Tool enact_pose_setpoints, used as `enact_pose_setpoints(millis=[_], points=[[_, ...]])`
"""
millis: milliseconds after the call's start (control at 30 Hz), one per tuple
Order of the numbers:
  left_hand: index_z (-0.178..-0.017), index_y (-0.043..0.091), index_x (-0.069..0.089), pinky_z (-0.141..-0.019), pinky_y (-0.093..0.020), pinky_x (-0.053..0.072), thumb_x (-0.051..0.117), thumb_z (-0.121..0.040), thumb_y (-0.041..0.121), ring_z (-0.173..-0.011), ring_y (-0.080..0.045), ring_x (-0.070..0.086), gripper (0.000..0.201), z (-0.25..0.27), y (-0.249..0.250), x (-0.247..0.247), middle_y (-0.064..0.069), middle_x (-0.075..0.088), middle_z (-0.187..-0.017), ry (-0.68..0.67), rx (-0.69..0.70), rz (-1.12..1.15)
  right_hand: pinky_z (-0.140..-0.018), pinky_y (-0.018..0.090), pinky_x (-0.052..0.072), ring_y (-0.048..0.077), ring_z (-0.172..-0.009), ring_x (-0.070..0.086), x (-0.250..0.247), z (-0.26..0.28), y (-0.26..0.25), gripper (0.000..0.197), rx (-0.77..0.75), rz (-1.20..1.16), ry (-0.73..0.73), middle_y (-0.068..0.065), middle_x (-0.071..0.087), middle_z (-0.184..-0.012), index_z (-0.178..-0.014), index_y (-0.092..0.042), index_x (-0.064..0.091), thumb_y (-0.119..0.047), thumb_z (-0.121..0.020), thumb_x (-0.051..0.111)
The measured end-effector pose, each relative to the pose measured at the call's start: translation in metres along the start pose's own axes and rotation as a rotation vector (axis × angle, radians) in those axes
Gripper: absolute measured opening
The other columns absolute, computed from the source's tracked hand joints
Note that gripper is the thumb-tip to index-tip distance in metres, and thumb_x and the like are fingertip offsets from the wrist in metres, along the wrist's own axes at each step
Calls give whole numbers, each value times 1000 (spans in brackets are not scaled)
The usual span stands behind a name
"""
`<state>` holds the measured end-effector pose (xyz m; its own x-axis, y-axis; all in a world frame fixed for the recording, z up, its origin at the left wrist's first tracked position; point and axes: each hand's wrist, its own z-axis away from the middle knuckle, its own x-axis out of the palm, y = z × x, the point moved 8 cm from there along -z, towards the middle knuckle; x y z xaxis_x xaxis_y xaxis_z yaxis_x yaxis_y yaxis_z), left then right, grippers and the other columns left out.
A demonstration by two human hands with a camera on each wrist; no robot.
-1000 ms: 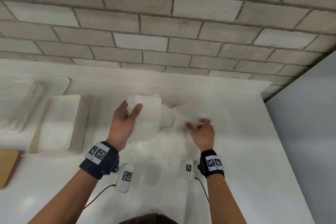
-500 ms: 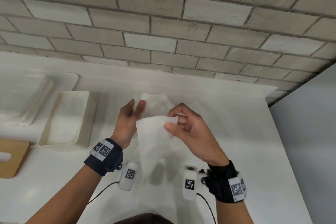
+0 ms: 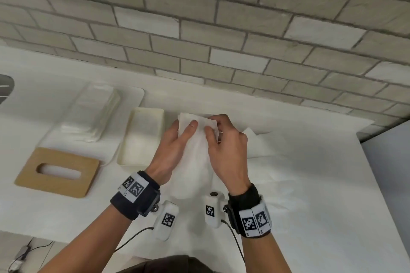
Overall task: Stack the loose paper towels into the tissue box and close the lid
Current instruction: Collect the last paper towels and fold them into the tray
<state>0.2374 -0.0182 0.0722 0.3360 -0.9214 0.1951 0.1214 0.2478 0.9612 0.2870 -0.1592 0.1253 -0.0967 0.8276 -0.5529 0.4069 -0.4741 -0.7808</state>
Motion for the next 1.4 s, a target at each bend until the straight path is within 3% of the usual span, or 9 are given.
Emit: enact_pose_setpoints(millis=[233,333,500,600,700,867,1100,1233,1400], points=[[-138,22,62,-119,-49,45,68,-102,48,-135,-16,63,45,-7,3,-95,5,71,-140,106,59,-38,-100,19,48,5,-125,63,64,24,-30,44,181,-314,103,-17,63,-136,-145,-30,46,-47,-107,61],[-138,14,61,-112,-52,52,62,-108,40,-128,-24,69,39,-23,9,-125,-4,73,-135,135,54,-7,-90,19,55,-2,-112,70,120,47,-27,44,317,-490,-61,-21,71,-125,-147,-39,38,-43,-108,60],[-167,13,26,-127,-32,22,53,-111,45,-160,-21,29,70,-65,19,-170,-2,32,-172,214,23,-140,-96,14,55,-1,-109,71,157,60,-22,63,368,-487,75,-12,73,-119,-153,-40,30,-21,-106,67],[-153,19,43,-120,-45,41,55,-108,43,-141,-31,53,52,-86,23,-188,-7,57,-151,151,57,-410,-74,3,49,5,-84,73,177,49,-12,58,402,-362,80,-6,73,-105,-149,-36,31,-11,-106,62],[-147,14,45,-109,-37,46,64,-105,25,-126,-23,58,47,-95,17,-214,-5,59,-140,195,100,-644,-57,16,46,16,-63,62,209,42,-3,55,454,-213,-35,10,69,-93,-142,-40,29,-5,-106,54],[-131,16,62,-109,-41,49,62,-102,10,-125,-27,63,29,-94,2,-200,-4,66,-133,-2,320,-1024,-71,40,55,30,-85,66,244,46,-2,36,468,-72,-149,15,60,-105,-130,-30,32,-5,-105,43],[-164,28,30,-129,-46,22,61,-103,52,-162,-33,14,72,-94,-64,-164,-2,17,-175,-564,84,-1559,-73,38,58,20,-76,68,200,44,7,26,409,-32,-134,7,69,-87,-128,-25,40,-20,-107,56],[-162,22,36,-126,-42,27,66,-102,40,-159,-30,24,69,-90,-48,-155,-3,27,-171,-448,115,-1477,-67,23,53,8,-73,70,123,47,38,17,300,69,-75,-6,74,-78,-117,-24,55,-13,-104,59],[-125,16,66,-85,-46,59,67,-100,24,-110,-29,65,27,-41,-7,-86,-6,69,-121,-159,578,-1247,-78,41,63,18,-82,75,13,70,144,20,341,325,-35,-9,76,-87,-101,-27,64,-8,-96,65]])
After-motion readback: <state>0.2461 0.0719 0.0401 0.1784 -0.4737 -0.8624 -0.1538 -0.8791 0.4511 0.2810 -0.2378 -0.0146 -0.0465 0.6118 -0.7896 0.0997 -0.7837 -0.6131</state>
